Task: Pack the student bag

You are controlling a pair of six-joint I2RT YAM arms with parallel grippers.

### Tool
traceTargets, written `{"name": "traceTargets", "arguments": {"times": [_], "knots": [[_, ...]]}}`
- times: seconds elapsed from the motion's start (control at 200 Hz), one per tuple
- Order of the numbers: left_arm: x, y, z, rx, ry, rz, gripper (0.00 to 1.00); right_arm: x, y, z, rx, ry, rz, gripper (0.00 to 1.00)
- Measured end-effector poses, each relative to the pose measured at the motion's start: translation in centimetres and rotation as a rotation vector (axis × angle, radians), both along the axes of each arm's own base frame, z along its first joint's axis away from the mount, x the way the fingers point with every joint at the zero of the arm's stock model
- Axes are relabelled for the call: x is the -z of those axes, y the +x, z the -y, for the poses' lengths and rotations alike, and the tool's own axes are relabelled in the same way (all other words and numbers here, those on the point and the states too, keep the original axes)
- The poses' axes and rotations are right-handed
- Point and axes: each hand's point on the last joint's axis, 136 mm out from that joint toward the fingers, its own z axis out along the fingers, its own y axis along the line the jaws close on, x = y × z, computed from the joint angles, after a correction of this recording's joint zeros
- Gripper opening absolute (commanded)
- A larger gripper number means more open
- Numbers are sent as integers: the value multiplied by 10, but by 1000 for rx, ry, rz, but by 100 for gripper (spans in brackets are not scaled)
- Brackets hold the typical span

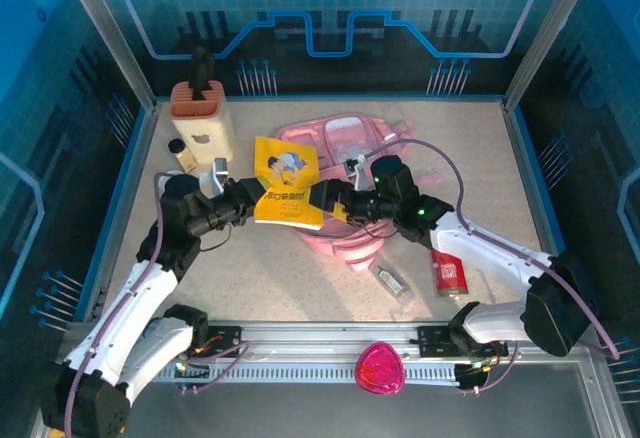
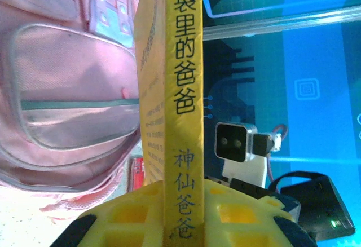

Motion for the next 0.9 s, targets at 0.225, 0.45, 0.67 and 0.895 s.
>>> {"name": "traceTargets", "arguments": {"times": [0.225,0.45,0.67,0.895], "knots": [[0,4,15,19,1,14,0,-11,2,-17,-41,111,-41,95],[10,4,12,2,59,13,0,-21,1,-10,-24,169,-30,69],[19,0,16,13,136,17,0,-20,0,-6,-19,157,-27,37],[9,-1,21,28,190,65,16,-13,-3,-1,-16,109,-19,9]]}}
